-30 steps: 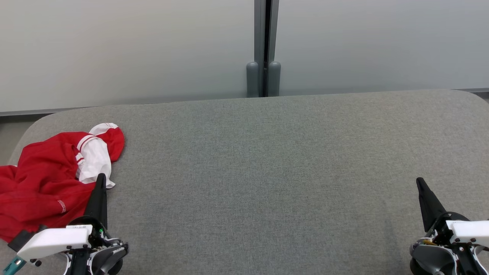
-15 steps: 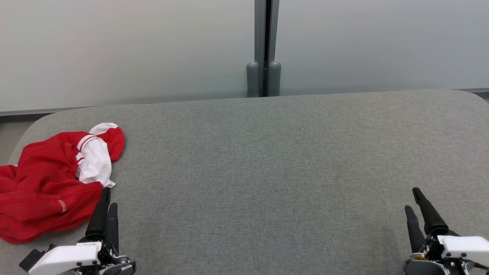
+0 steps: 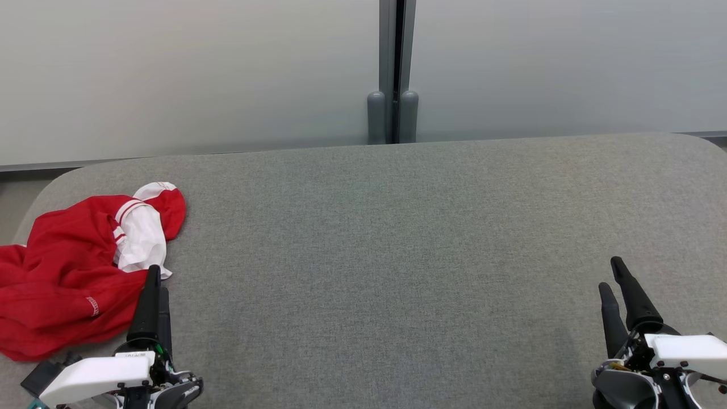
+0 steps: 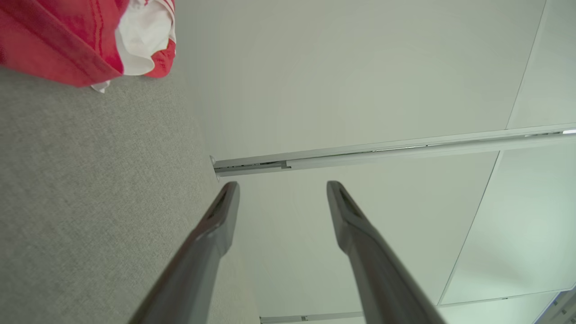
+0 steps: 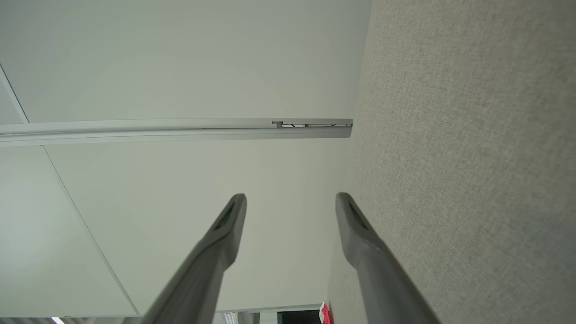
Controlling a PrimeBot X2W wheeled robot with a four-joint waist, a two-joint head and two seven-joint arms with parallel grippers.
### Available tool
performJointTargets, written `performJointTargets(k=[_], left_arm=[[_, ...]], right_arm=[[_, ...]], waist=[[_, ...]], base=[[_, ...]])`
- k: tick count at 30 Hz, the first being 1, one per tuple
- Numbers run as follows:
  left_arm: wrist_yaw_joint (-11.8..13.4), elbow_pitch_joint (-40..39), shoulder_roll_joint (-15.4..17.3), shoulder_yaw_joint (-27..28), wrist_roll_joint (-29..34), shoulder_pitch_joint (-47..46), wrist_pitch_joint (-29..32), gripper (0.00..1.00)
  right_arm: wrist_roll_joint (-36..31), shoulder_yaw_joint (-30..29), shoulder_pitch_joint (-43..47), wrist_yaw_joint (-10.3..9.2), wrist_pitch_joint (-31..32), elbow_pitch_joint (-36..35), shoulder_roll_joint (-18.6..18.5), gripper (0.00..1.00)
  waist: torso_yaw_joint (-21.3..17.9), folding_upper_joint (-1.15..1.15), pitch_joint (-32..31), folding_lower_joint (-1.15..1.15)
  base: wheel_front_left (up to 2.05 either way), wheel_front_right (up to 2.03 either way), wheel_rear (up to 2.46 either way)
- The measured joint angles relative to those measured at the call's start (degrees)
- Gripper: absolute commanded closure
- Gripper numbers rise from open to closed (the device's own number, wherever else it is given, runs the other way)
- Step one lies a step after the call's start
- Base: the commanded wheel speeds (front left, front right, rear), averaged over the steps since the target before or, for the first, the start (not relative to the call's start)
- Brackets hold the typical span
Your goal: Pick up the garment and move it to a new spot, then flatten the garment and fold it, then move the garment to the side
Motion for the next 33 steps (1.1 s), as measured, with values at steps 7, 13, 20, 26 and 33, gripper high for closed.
performJointTargets(k=[7,13,20,26,33], left_arm=[[0.0,-1.1,0.1,-0.5,6.0,0.0,-1.6,0.00],[0.2,-2.5,0.2,-1.4,13.0,0.0,-3.0,0.00],[1.2,-4.2,0.3,-2.8,21.3,-0.1,-4.5,0.00],[2.7,-5.1,0.4,-4.2,28.9,-0.1,-5.6,0.00],[4.8,-6.0,0.5,-5.7,38.5,-0.1,-6.8,0.00]], right_arm=[[-3.0,1.7,-0.6,0.00,-2.0,-2.0,-0.3,0.00],[-7.3,3.8,-1.0,0.00,-3.7,-3.3,-1.1,0.00],[-14.5,5.2,-1.4,0.00,-5.0,-4.4,-1.8,0.00],[-22.4,6.6,-1.8,0.00,-6.4,-4.8,-2.6,0.00],[-31.5,8.0,-2.2,0.00,-7.5,-4.6,-3.4,0.00]], waist=[[0.1,0.00,0.0,0.00],[0.2,0.00,0.0,0.00],[0.2,0.00,0.1,0.00],[0.1,0.00,0.2,0.00],[0.1,0.00,0.2,0.00]], base=[[0.00,0.00,0.00],[0.00,0.00,0.00],[0.00,0.00,0.00],[0.00,0.00,0.00],[0.00,0.00,0.00]])
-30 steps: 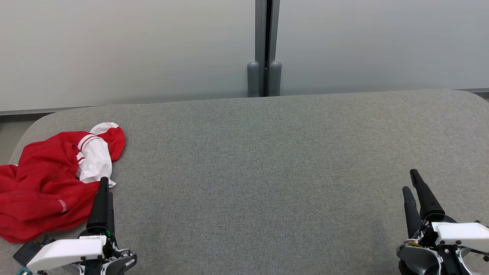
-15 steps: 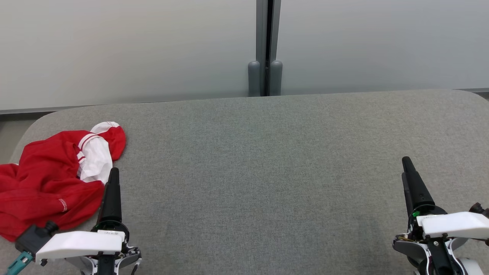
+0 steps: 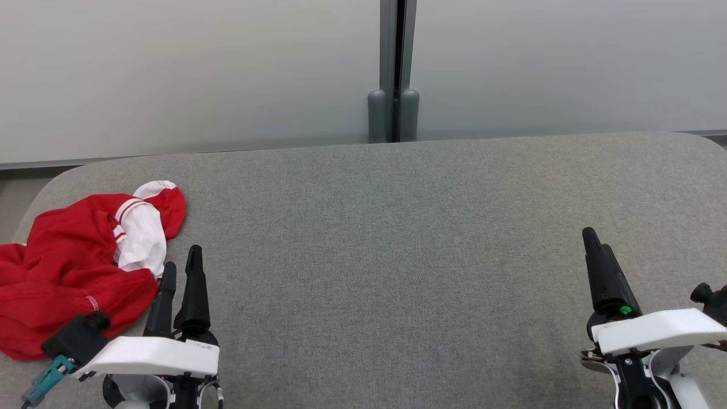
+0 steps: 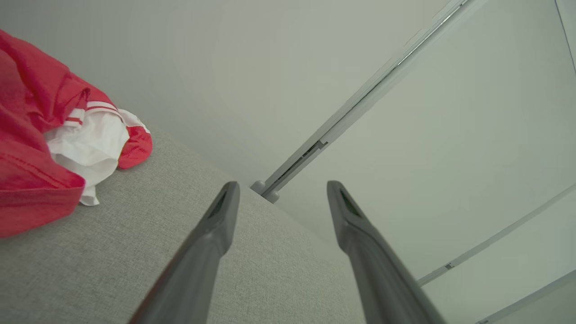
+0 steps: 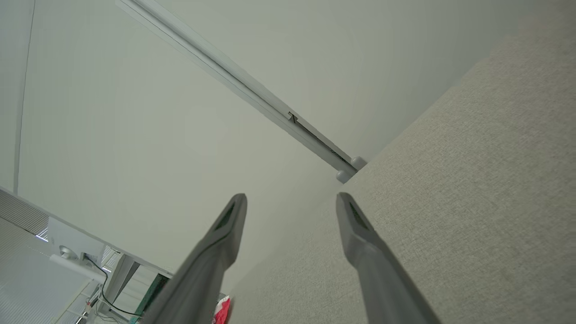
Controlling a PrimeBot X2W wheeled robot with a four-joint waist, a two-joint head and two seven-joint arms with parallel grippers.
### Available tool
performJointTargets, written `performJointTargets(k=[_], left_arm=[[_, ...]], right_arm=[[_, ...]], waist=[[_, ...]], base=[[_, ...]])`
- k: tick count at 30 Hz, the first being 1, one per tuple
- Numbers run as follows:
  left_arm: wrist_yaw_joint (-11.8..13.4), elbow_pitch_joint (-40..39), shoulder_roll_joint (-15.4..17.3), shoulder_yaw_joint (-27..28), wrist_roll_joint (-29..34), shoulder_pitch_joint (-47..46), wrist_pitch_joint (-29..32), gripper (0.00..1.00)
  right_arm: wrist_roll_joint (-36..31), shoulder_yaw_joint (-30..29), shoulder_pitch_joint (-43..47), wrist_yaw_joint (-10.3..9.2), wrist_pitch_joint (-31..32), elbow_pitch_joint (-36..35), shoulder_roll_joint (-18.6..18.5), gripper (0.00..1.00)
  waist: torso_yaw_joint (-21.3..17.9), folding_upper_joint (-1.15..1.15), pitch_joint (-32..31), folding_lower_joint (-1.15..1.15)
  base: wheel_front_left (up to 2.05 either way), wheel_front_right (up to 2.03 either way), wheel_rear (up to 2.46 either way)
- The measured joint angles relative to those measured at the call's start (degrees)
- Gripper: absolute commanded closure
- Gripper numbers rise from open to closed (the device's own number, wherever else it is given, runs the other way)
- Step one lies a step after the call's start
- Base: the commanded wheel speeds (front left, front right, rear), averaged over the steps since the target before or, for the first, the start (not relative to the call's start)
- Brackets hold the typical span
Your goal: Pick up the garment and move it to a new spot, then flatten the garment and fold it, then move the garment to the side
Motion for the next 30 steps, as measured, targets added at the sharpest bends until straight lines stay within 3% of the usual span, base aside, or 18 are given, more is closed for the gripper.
performJointTargets(k=[12,30], left_arm=[[3.0,-0.8,0.1,-2.5,14.9,0.0,-2.1,0.00],[5.0,-1.1,0.2,-4.2,27.5,0.0,-4.8,0.00]], right_arm=[[-15.1,1.5,-0.6,0.01,-2.1,1.1,-0.4,0.00],[-28.9,2.0,-1.4,0.02,-4.8,2.3,0.2,0.00]], waist=[[0.3,0.00,0.0,0.00],[0.3,0.00,0.0,0.00]], base=[[0.00,0.00,0.00],[0.00,0.00,0.00]])
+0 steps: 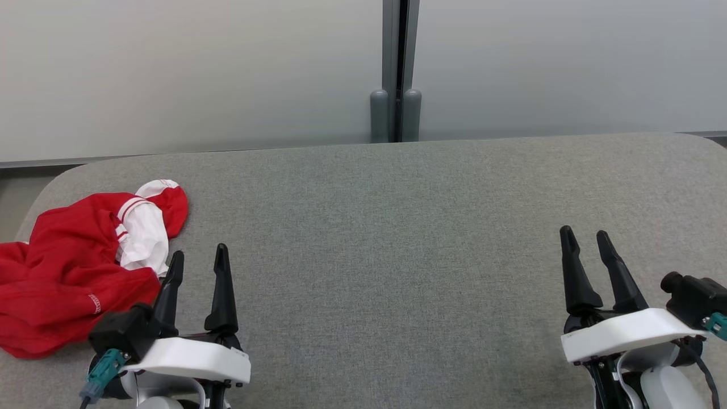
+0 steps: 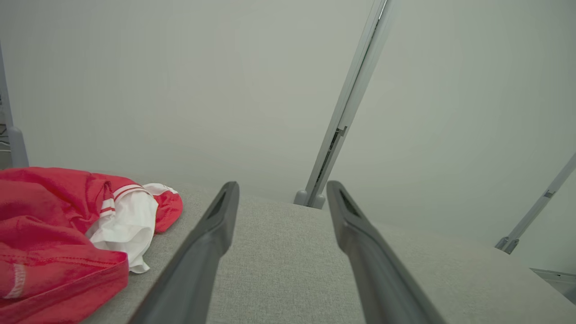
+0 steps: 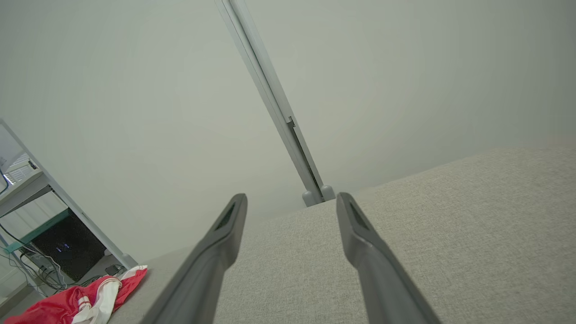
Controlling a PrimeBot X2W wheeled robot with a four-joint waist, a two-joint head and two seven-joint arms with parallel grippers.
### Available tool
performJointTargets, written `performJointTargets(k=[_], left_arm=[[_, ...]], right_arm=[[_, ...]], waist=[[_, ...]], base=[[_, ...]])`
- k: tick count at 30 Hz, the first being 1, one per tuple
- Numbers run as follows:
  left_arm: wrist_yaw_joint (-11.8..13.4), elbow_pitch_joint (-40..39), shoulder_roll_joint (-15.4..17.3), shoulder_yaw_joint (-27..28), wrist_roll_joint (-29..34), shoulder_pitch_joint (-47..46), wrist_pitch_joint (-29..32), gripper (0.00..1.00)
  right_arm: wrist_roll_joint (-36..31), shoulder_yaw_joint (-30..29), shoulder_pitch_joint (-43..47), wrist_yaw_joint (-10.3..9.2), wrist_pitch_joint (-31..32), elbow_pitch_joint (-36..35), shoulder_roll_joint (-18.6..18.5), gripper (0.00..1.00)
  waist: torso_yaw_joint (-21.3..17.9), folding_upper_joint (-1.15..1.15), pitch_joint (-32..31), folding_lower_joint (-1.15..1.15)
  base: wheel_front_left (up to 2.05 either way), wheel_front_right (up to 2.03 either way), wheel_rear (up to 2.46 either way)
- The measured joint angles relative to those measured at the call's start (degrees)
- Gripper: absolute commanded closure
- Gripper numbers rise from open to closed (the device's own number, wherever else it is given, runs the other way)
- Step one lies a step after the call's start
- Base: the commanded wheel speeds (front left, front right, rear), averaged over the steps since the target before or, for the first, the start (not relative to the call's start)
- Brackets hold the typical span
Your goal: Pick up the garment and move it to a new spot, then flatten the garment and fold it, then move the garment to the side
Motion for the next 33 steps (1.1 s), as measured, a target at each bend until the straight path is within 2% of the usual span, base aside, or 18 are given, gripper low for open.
performJointTargets(k=[33], left_arm=[[2.1,-0.6,0.2,-2.1,14.6,-0.1,-3.8,0.00]], right_arm=[[-13.3,2.7,-1.9,0.01,-3.7,1.0,0.1,0.00]], waist=[[-0.1,0.00,0.2,0.00]], base=[[0.00,0.00,0.00]])
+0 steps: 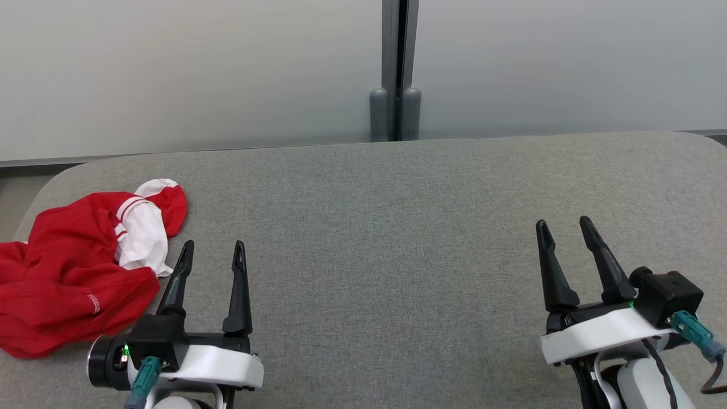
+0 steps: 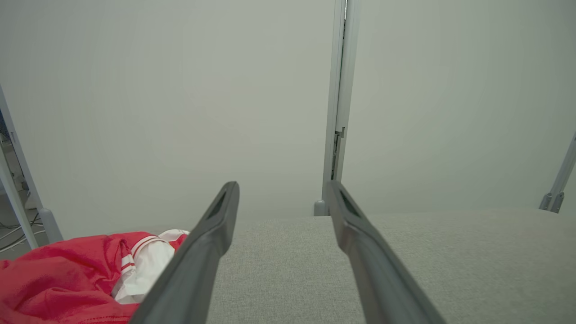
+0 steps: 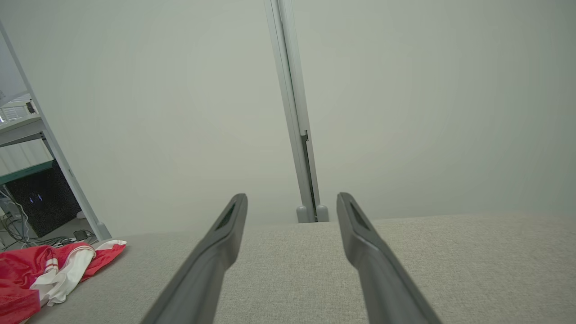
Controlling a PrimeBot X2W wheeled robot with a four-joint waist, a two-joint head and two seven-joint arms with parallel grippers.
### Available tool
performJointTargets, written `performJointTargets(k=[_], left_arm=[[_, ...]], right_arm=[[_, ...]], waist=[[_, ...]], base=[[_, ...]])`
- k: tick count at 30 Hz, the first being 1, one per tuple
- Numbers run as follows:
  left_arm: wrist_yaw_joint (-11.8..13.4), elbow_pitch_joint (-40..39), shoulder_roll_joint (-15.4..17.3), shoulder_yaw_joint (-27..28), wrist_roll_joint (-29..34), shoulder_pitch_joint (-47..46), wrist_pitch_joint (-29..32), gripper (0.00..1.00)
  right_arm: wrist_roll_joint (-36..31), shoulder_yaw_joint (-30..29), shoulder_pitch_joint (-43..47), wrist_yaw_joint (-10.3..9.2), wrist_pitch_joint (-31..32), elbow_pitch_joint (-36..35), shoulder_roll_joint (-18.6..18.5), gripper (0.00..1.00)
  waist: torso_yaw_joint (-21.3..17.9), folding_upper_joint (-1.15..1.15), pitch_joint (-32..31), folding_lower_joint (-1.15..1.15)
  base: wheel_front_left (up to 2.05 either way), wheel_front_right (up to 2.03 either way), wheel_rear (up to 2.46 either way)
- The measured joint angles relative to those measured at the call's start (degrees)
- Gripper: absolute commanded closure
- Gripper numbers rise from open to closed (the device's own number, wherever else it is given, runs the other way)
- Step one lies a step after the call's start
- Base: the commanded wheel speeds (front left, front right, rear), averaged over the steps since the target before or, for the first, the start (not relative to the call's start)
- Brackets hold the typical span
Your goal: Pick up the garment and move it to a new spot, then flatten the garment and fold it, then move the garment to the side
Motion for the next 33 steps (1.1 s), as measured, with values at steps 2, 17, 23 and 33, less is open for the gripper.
performJointTargets(k=[2,17,23,33], left_arm=[[0.3,0.0,0.0,-0.1,0.7,0.0,-0.3,0.00],[0.9,-0.1,0.1,-0.9,4.0,-0.1,-1.2,0.00],[0.9,0.3,0.1,-1.0,3.9,-0.1,-1.2,0.00],[0.9,1.4,0.0,-1.0,2.2,-0.2,-1.2,0.00]], right_arm=[[-0.7,0.2,0.0,0.00,-0.3,0.0,0.0,0.00],[-4.1,0.9,-0.5,0.00,-1.3,0.4,-0.1,0.00],[-4.1,0.9,-0.6,0.00,-1.3,0.6,-0.1,0.00],[-4.1,0.9,-0.6,0.00,-1.3,0.6,0.1,0.00]], waist=[[0.0,0.00,0.0,0.00],[-0.1,0.00,0.0,0.00],[-0.2,0.00,0.1,0.00],[0.8,0.00,-0.1,0.00]], base=[[0.00,0.00,0.00],[0.00,0.00,0.00],[0.00,0.00,0.00],[0.00,0.00,0.00]])
